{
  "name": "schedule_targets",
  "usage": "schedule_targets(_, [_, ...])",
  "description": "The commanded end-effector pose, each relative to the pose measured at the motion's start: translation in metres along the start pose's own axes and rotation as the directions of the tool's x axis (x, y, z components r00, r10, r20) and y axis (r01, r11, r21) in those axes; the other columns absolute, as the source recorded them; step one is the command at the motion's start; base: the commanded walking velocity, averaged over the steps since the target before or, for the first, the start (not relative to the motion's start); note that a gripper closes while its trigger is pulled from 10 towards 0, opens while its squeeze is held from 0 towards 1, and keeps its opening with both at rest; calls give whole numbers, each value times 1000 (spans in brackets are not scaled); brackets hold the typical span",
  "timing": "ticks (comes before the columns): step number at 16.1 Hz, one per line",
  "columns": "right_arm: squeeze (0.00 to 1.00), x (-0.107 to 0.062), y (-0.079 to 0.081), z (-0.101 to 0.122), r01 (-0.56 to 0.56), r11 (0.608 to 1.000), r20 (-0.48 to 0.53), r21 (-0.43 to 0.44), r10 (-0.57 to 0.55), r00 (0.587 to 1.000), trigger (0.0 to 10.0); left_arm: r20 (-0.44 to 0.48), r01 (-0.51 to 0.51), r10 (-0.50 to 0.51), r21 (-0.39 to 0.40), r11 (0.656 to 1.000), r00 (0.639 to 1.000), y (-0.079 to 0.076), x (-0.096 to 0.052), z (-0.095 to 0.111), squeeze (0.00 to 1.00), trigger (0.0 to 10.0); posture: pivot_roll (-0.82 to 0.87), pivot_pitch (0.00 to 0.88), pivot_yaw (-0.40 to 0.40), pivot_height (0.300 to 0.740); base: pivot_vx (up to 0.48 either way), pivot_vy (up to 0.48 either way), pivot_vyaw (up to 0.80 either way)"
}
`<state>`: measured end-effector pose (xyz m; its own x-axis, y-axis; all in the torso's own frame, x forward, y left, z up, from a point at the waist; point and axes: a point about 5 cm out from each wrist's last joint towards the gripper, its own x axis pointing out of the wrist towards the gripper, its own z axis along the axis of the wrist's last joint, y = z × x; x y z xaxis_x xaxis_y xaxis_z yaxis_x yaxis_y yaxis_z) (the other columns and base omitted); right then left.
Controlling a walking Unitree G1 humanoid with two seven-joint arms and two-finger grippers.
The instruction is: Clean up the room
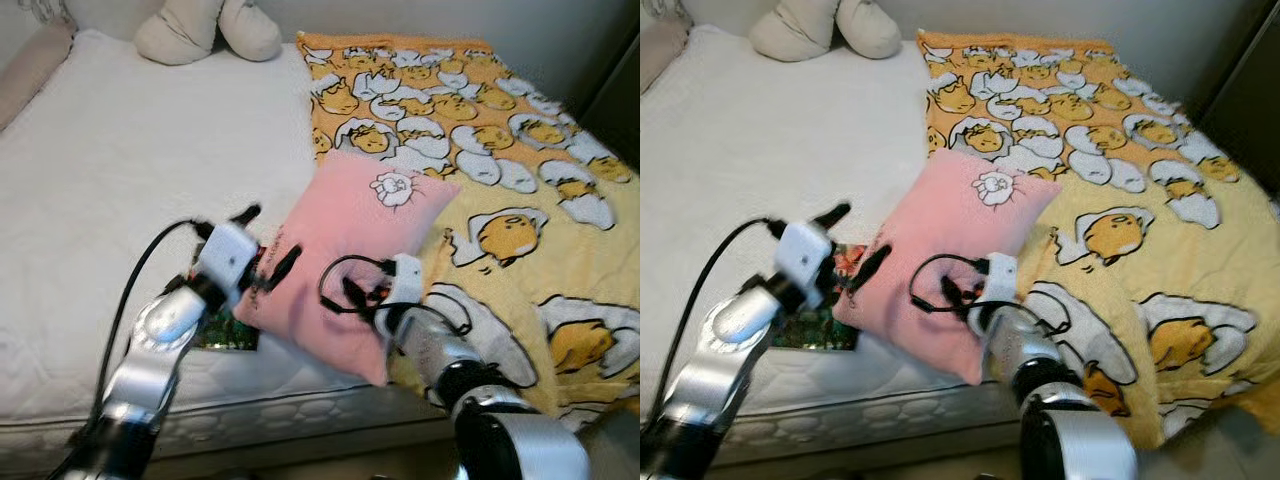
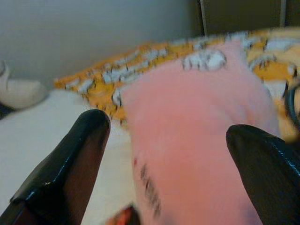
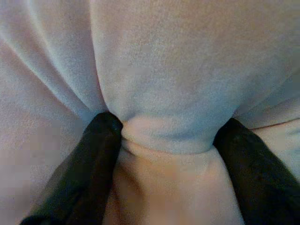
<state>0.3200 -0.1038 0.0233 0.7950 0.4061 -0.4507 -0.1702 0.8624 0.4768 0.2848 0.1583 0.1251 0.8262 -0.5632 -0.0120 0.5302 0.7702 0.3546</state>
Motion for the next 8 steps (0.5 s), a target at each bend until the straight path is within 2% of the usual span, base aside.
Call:
schedule_targets(1, [0,0,2,-9,-21,999,-38,-26,20,999,0,9,34,-34,21,999,999,0,1,6,0,10000,152,15,19,740,0,0,0])
schedule_targets(2, [0,-2,-4,-8,-3,999,-35,-51,1,999,0,-8,50,-50,17,999,999,-1,0,4,0,10000,156,15,39,740,0,0,0])
schedule_targets(3, [0,-4,-8,-2,0,997,-19,-78,-2,1000,0,-28,113,-113,-27,993,993,-7,-1,3,0,10000,160,0,79,740,0,0,0])
schedule_targets(4, [0,-5,-11,8,5,994,5,-109,-5,1000,0,-47,183,-185,-47,982,982,-12,-3,2,0,10000,155,0,92,740,0,0,0])
schedule_targets(5, [0,-5,-13,13,9,993,15,-121,-7,1000,0,-58,210,-212,-46,977,975,-14,-4,1,0,10000,152,0,96,740,0,0,0])
schedule_targets(6, [0,-8,-18,28,13,986,52,-165,-5,999,0,-84,258,-261,-36,965,962,-15,-7,-2,0,10000,143,0,104,740,0,0,0])
schedule_targets(7, [0,-14,-26,52,29,975,106,-220,-6,994,0,-90,272,-273,-27,962,958,-12,-5,-2,0,10000,121,0,110,740,0,0,0])
schedule_targets(8, [0,-18,-30,66,33,964,129,-264,1,992,0,-87,280,-281,-14,960,956,-10,-2,0,0,10000,113,0,106,740,0,0,0])
